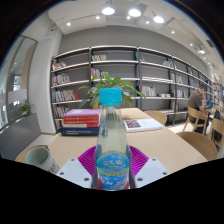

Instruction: Pour water

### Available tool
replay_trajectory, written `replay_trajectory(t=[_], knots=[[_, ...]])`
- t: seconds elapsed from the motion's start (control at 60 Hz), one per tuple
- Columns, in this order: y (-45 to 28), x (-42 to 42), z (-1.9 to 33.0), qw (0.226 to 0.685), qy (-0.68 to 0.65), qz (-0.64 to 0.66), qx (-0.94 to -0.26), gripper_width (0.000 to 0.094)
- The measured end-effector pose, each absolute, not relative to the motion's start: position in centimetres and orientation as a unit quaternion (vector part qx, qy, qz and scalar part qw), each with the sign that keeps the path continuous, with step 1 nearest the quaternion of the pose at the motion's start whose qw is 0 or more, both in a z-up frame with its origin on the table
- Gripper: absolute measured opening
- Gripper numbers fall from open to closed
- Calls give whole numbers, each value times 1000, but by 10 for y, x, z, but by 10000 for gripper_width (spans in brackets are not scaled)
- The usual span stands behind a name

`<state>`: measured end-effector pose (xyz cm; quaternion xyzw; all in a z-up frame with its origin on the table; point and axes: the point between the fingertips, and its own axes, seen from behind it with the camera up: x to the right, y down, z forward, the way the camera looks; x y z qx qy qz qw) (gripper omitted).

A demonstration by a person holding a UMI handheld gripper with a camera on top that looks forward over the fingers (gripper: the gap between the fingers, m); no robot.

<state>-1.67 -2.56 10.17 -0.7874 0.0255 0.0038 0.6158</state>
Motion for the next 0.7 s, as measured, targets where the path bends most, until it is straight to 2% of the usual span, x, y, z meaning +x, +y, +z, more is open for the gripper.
replay_trajectory(t=[0.15, 0.183, 0.233, 0.267, 0.533, 0.6, 0.617, 0.7], knots=[[-26, -18, 98, 608, 18, -1, -793, 549], [-25, -18, 90, 596, 22, -2, -803, 625], [-27, -18, 78, 576, 32, 1, -817, 786], [-32, -18, 74, 566, 40, 4, -823, 839], [-143, -45, 45, 477, 36, -9, -878, 835], [-167, -67, 51, 465, 34, -4, -885, 836], [-173, -68, 63, 461, 33, -2, -887, 835], [-191, -96, 80, 466, 25, 9, -885, 838]])
